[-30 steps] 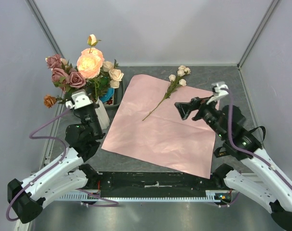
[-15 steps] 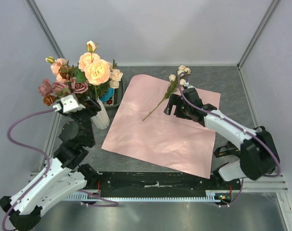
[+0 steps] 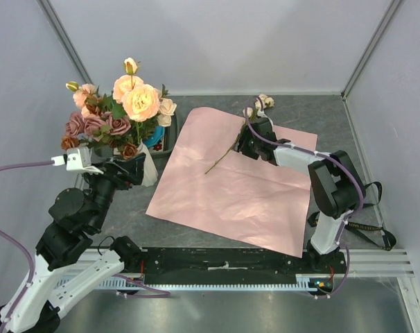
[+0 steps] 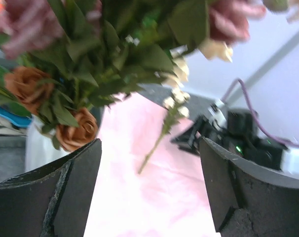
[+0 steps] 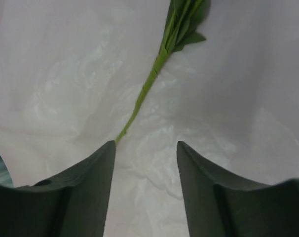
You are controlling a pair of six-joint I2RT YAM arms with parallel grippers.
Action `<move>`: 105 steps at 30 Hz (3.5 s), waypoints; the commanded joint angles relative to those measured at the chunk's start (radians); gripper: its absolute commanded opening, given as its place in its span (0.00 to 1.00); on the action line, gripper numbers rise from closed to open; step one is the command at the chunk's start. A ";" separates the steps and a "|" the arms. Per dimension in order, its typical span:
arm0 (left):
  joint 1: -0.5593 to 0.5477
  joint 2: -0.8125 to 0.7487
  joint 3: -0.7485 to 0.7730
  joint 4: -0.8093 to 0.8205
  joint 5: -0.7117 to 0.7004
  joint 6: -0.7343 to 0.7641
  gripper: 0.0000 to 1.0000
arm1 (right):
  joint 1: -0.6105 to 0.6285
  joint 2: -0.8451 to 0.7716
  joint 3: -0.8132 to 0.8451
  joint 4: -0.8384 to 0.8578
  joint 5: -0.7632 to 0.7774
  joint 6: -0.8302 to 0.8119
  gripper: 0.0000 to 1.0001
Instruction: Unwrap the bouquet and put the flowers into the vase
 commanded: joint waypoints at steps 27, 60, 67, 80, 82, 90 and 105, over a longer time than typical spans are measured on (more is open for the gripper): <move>0.004 -0.048 -0.007 -0.116 0.554 -0.138 0.79 | 0.073 0.453 0.507 -0.267 0.569 0.134 0.42; 0.001 0.257 -0.002 0.158 0.829 -0.246 0.66 | 0.059 -0.630 -0.381 0.218 0.135 -0.224 0.00; -0.201 0.403 0.024 0.261 0.723 -0.206 0.61 | 0.060 -0.989 -0.539 0.233 -0.034 -0.267 0.00; -0.353 0.567 0.146 0.327 0.305 -0.144 0.63 | 0.062 -1.178 -0.461 0.112 -0.092 -0.276 0.00; -0.353 0.478 0.116 0.327 0.237 -0.141 0.64 | 0.062 -1.169 -0.448 0.103 -0.089 -0.285 0.00; -0.353 0.364 0.229 0.223 0.361 -0.008 0.77 | 0.062 -1.097 -0.441 0.167 -0.176 -0.285 0.00; -0.353 0.789 0.863 -0.059 0.555 0.031 0.84 | 0.063 -1.143 -0.257 0.205 -0.275 -0.250 0.00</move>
